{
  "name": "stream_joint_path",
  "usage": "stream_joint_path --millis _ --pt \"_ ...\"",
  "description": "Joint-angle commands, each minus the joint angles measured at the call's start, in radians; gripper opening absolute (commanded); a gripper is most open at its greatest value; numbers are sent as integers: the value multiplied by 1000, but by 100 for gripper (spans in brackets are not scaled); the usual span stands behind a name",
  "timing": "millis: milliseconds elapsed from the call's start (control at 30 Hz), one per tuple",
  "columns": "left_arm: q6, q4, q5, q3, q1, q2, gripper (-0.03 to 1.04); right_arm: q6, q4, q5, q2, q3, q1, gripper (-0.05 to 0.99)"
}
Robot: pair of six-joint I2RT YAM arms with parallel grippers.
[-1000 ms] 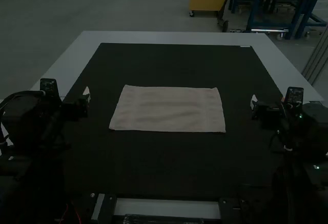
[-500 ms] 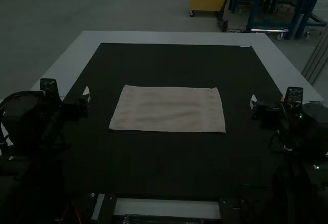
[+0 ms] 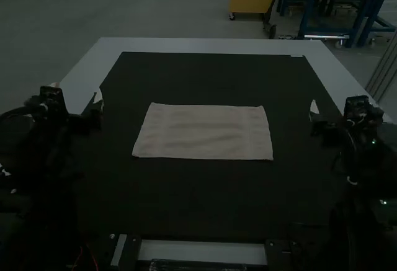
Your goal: Fold the towel.
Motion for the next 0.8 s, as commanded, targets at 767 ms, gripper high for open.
stream_joint_path --millis 767 --pt "-122 -190 173 597 -23 867 95 455 -163 -107 813 492 18 90"
